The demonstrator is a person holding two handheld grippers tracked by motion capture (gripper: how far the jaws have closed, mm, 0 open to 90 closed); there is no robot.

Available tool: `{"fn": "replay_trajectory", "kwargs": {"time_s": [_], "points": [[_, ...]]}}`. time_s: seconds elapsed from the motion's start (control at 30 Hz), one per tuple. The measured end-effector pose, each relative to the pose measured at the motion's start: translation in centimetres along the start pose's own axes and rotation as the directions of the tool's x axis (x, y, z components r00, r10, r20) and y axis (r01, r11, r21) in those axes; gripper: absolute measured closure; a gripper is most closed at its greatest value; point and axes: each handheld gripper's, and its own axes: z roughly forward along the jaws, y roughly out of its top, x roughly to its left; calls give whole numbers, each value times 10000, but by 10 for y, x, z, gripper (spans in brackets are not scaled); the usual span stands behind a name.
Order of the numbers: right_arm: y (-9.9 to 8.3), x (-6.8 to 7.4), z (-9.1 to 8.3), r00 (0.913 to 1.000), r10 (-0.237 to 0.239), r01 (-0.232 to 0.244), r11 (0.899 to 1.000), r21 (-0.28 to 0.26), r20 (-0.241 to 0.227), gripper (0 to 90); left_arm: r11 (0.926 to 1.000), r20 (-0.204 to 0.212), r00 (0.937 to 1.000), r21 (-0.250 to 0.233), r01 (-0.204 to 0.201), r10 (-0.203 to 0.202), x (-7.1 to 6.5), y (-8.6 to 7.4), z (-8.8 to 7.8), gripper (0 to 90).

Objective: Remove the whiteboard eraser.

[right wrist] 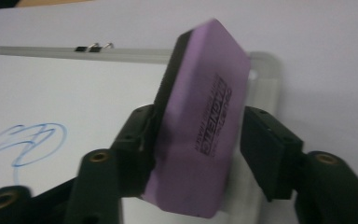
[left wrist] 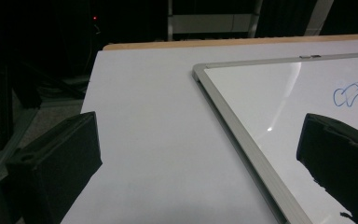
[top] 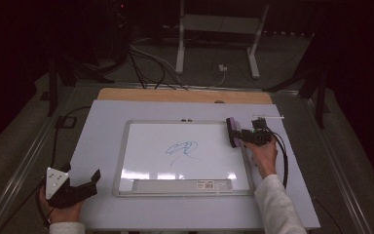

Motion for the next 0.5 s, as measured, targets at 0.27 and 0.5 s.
{"fn": "replay_trajectory", "kwargs": {"time_s": [0.27, 0.5], "points": [[-2, 0, 9, 9989, 409, -401, 9987, 316, -240, 340, 10000, -5, 10000, 16, -15, 15, 1, 0, 0, 5], [-3, 1, 13, 9989, 388, -375, 9982, 467, -261, 356, 10000, -43, 10000, 47, -21, 21, 0, 0, 0, 5]]}}
